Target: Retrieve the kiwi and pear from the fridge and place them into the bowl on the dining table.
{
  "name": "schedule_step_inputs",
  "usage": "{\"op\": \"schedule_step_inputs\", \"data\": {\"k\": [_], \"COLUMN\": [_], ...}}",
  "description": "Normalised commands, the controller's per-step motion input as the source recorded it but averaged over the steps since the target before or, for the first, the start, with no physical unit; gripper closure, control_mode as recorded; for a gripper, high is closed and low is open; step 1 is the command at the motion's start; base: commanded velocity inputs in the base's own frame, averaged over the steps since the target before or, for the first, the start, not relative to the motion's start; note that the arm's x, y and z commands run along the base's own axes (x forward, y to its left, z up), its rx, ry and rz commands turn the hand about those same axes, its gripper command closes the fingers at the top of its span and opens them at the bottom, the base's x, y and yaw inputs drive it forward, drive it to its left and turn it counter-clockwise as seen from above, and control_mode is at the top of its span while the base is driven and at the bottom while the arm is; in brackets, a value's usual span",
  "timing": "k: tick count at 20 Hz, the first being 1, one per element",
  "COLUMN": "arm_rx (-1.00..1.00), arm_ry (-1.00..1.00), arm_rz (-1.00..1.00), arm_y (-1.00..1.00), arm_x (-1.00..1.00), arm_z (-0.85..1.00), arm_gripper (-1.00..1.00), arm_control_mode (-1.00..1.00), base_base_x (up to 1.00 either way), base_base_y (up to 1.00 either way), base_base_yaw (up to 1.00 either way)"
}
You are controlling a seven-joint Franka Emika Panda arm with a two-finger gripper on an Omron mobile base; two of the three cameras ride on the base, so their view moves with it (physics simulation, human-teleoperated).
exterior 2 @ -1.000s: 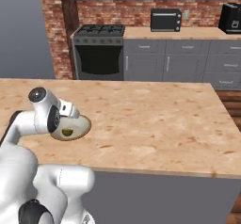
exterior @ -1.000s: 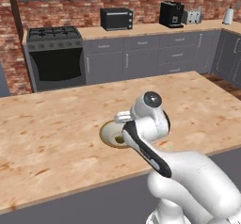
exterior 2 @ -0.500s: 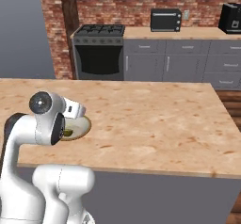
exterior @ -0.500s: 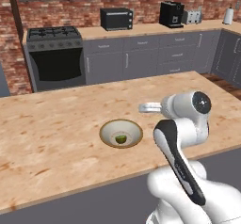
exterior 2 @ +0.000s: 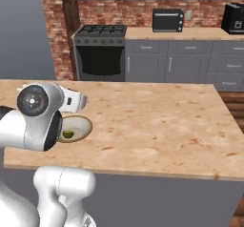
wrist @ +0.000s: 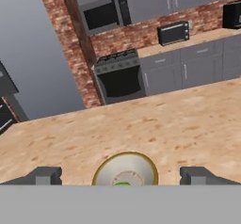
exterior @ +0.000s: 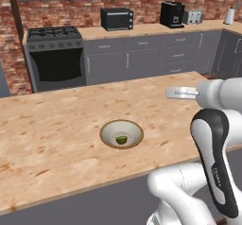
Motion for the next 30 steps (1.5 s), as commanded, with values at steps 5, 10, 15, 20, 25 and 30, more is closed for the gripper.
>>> {"op": "schedule_step_inputs", "data": {"k": [5, 10, 15, 20, 25, 30], "arm_rx": [0.0, -0.03, -0.13, -0.07, 0.0, 0.0], "arm_ry": [0.0, 0.03, 0.01, -0.04, 0.0, 0.0], "arm_rz": [0.0, 0.0, 0.0, 0.0, 0.0, 0.0], "arm_y": [-0.09, 0.0, 0.09, 0.02, 0.0, 0.0], "arm_x": [-0.74, -0.48, -0.36, -0.09, 0.0, 0.0], "arm_z": [0.2, 0.05, -0.03, -0.12, 0.0, 0.0], "arm_gripper": [-1.0, -1.0, -1.0, -1.0, -1.0, -1.0], "arm_control_mode": [-1.0, -1.0, -1.0, -1.0, 1.0, 1.0], "base_base_x": [0.0, 0.0, 0.0, 0.0, -0.02, -0.5], "base_base_y": [0.0, 0.0, 0.0, 0.0, 0.0, -0.33], "base_base_yaw": [0.0, 0.0, 0.0, 0.0, 0.0, 0.0]}}
